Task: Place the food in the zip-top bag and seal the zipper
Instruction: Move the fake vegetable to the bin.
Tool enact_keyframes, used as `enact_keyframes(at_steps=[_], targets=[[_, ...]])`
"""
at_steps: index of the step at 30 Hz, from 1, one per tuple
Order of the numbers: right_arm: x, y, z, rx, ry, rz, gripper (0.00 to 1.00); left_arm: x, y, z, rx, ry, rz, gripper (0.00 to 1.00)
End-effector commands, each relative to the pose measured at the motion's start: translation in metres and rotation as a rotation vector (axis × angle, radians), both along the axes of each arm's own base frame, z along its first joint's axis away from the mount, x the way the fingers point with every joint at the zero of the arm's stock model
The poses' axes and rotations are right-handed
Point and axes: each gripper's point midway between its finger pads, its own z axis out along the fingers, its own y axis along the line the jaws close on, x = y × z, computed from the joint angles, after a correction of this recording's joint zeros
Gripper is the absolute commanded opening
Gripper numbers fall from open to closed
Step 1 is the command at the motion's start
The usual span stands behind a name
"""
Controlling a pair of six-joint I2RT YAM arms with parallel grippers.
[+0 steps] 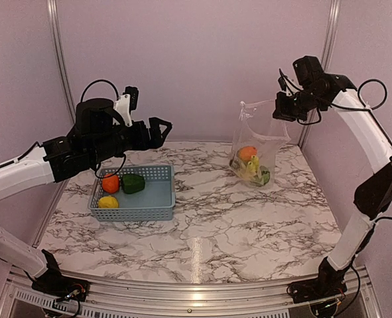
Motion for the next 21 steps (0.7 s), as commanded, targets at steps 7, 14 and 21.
enact_keyframes(at_steps=[7,14,21], targets=[[-0.022,0.064,-0.065,0.028,0.105,0.146,0.0,-0.013,-0.023,-0.046,0.101,0.18,-0.149,0.99],[-0.04,0.109,-0.109,0.08,0.201,0.24,0.0,-0.014,-0.011,-0.07,0.188,0.222,-0.108,0.99],[-0.052,0.119,-0.111,0.09,0.211,0.274,0.0,0.005,0.029,-0.11,0.359,0.255,0.115,0.99]])
